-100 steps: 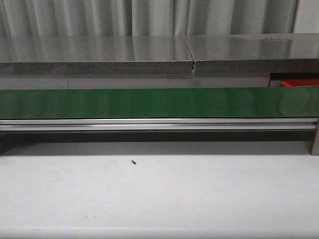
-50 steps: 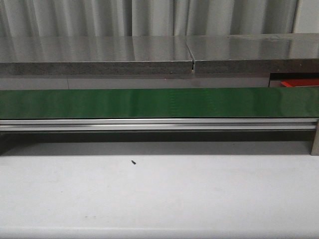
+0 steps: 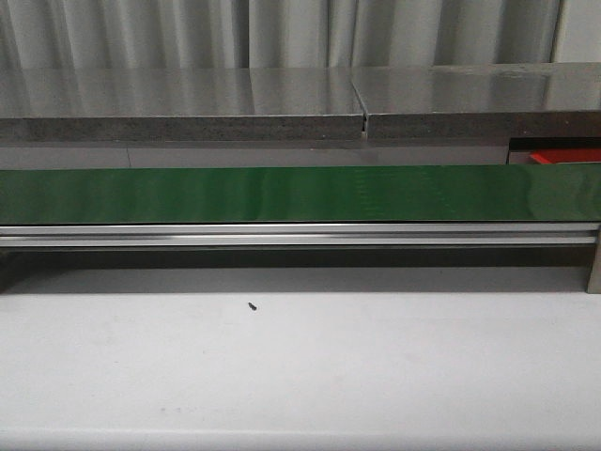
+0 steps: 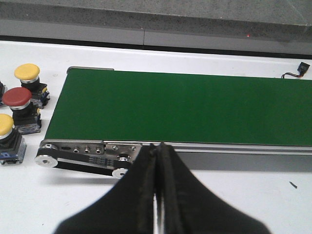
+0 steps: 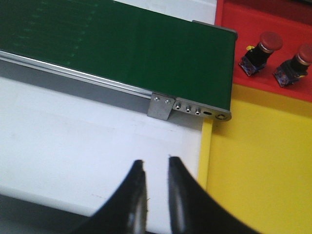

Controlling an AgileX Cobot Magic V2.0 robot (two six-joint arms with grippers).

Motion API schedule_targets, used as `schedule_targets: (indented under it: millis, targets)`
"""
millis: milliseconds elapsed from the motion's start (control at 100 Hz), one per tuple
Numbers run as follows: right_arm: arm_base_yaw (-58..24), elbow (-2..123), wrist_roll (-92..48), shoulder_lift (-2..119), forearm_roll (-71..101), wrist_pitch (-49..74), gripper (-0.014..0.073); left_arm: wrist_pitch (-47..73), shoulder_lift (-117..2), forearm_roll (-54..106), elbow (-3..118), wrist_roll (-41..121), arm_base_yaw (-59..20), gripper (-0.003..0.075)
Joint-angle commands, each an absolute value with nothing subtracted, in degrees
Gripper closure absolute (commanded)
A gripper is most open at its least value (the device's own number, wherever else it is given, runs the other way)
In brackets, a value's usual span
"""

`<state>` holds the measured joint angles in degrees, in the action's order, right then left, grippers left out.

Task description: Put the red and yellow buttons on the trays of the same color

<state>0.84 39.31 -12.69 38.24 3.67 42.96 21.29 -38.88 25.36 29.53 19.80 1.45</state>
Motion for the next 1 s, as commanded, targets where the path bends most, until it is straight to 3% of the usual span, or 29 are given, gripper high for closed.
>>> schedule_targets:
  millis: [0, 130, 250, 390, 510, 560, 760, 990]
  targets:
    - [1.0, 40.8, -12.6, 38.0, 3.4, 39.0, 0.0665, 17.4, -38.7, 26.6, 31.1, 19.9, 1.1, 0.0739]
    - [1.0, 40.8, -12.6, 38.0, 3.4, 38.9, 0.0662, 17.4, -38.7, 26.6, 31.1, 19.9, 1.1, 0.0729]
    - [1.0, 40.8, -12.6, 38.0, 3.4, 38.9, 0.0662, 18.1, -38.7, 26.6, 31.1, 19.9, 1.1, 0.0628]
    - [1.0, 40.8, -12.6, 38.0, 3.4, 38.9, 0.0662, 16.7, -38.7, 26.5, 31.1, 19.9, 1.1, 0.0424]
    - [1.0, 40.8, -12.6, 38.0, 3.4, 38.9, 0.0662, 14.4, -38.7, 26.5, 31.1, 19.9, 1.1, 0.0183]
    - [1.0, 40.8, -12.6, 38.0, 3.4, 38.9, 0.0662, 14.6, -38.7, 26.4, 31.7, 19.9, 1.1, 0.0134]
    - [1.0, 40.8, -12.6, 38.1, 3.4, 38.9, 0.0662, 19.5, -42.2, 26.5, 39.3, 17.5, 2.7, 0.0123]
    - [1.0, 40.8, -12.6, 38.1, 3.4, 38.9, 0.0662, 32.2, -54.7, 26.5, 54.8, 13.7, 14.0, 0.0123]
